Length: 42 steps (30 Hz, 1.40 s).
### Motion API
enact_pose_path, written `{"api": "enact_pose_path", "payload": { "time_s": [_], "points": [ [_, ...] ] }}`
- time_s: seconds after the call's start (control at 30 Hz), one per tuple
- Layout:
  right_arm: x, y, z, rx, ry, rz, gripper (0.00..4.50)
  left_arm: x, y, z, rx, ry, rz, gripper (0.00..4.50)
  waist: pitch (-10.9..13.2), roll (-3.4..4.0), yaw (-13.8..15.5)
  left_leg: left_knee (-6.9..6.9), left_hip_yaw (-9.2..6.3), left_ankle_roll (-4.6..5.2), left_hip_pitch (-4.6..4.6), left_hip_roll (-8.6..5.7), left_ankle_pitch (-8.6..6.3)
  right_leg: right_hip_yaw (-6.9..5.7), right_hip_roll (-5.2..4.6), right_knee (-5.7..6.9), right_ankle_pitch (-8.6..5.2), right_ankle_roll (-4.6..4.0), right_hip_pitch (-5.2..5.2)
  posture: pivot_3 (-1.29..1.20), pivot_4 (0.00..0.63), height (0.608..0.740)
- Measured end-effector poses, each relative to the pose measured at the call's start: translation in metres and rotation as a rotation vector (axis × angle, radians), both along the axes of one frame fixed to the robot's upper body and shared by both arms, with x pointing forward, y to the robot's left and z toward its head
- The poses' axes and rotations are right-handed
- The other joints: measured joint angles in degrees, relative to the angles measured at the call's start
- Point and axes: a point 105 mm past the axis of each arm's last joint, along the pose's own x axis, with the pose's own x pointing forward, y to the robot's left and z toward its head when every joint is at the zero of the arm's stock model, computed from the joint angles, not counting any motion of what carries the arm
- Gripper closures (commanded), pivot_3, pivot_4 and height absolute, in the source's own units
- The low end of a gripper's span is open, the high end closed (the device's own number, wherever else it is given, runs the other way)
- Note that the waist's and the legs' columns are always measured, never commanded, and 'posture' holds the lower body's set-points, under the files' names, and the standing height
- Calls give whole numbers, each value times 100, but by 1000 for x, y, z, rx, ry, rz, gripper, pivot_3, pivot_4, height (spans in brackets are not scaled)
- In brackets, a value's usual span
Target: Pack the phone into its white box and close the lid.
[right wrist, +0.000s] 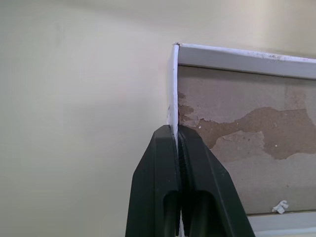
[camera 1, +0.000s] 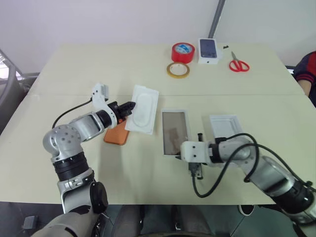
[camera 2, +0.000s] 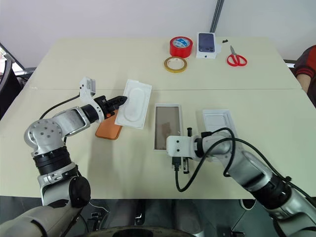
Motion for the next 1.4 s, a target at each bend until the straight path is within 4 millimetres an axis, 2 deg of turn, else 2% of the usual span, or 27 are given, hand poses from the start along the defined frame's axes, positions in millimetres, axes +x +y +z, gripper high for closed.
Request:
{"api": "enact_pose_path", "payload": {
  "time_s": [0.07,0.13,0.2,0.33,0.43,0.57,0.73,0.9,1.0,1.17,1.33,1.4],
  "points": [
    [9,5,1,2,-20,-9,4467,0,-2,0,-5,5,1,4500,-1,-2,3,0,-2,-4,1,0,2,-1,0,3,0,0,-1,0,150,740],
    [16,8,2,8,-22,-23,3877,-1,-5,-1,-7,13,-1,4500,0,-5,20,0,-3,-4,-1,-2,2,-2,-2,2,0,0,0,0,150,740],
    [16,9,2,25,5,-37,3115,-2,-9,1,-9,5,0,4500,1,-7,30,0,-3,-4,-4,-3,2,-2,-6,0,0,0,0,0,150,740],
    [16,5,13,91,29,-67,1046,-4,-19,2,-27,4,7,4500,1,-7,33,0,-4,-4,-3,-4,2,-4,-6,1,0,0,0,0,150,740],
    [18,-8,32,167,19,-117,1046,-4,-30,-3,-38,39,14,4500,1,-8,36,0,-4,-3,-4,-4,2,-4,-6,0,0,1,2,0,150,740],
    [22,-38,49,192,-8,-203,1046,-6,-46,-11,-48,89,14,4500,2,-9,28,-1,-3,-3,-4,-4,1,-4,-4,0,0,1,2,0,150,740],
    [24,-54,52,187,-18,-251,1046,-12,-67,-16,-54,136,-5,4500,2,-10,9,-3,-2,-3,-4,-3,1,-2,0,0,0,1,1,0,150,740],
    [26,-56,50,189,-23,-266,1046,-17,-70,-26,-12,173,-4,4500,2,-10,19,-4,-1,-3,-4,-2,2,-1,1,0,0,1,1,0,150,740],
    [26,-57,51,191,-29,-268,1004,-18,-70,-28,-13,182,-2,3527,2,-10,39,-3,-2,-3,-4,-3,2,-1,0,-1,0,1,2,0,150,740],
    [28,-57,52,196,-43,-272,1004,-24,-72,-27,-24,171,-29,1021,2,-10,30,-3,-1,-4,-4,-3,2,-1,1,-2,0,1,3,0,150,740],
    [32,-55,53,217,-56,-270,1004,-29,-70,-26,-87,165,-52,1021,3,-10,26,-3,-1,-4,-3,-3,2,-1,1,-3,0,1,3,0,150,740],
    [35,-53,56,237,-63,-270,1540,-28,-68,-19,-108,141,-57,980,3,-11,25,-3,-1,-4,-4,-3,2,-1,2,-2,0,1,2,0,150,740]
  ]
}}
